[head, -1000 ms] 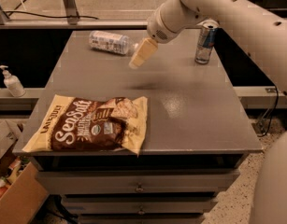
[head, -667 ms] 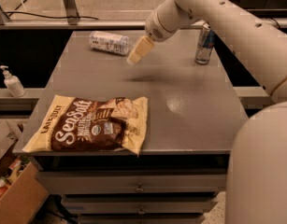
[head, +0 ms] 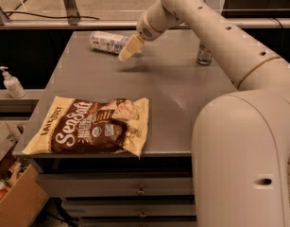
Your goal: Move blue plastic bottle near redbull can
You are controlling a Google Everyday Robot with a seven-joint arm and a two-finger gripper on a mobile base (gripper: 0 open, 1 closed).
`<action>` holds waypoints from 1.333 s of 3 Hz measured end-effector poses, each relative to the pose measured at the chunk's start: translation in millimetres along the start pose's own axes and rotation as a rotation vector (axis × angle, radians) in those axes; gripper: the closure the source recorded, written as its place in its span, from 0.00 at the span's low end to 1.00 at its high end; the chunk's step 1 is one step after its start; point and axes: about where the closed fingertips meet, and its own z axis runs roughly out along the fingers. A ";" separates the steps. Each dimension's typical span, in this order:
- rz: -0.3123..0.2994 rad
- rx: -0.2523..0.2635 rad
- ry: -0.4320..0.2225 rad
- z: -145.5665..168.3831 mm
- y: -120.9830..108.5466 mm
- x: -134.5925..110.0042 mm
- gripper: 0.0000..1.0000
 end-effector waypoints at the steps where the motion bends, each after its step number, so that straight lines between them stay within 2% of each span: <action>1: 0.022 -0.014 -0.003 20.0 -1.9 -10.4 0.00; 2: 0.042 -0.043 -0.008 35.2 4.2 -13.4 0.17; 3: 0.068 -0.058 -0.026 35.8 6.2 -16.5 0.41; 4: 0.076 -0.066 -0.056 18.2 9.4 -20.7 0.64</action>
Offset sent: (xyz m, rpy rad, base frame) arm 0.0186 0.0421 -0.0200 0.0560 0.0808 0.0070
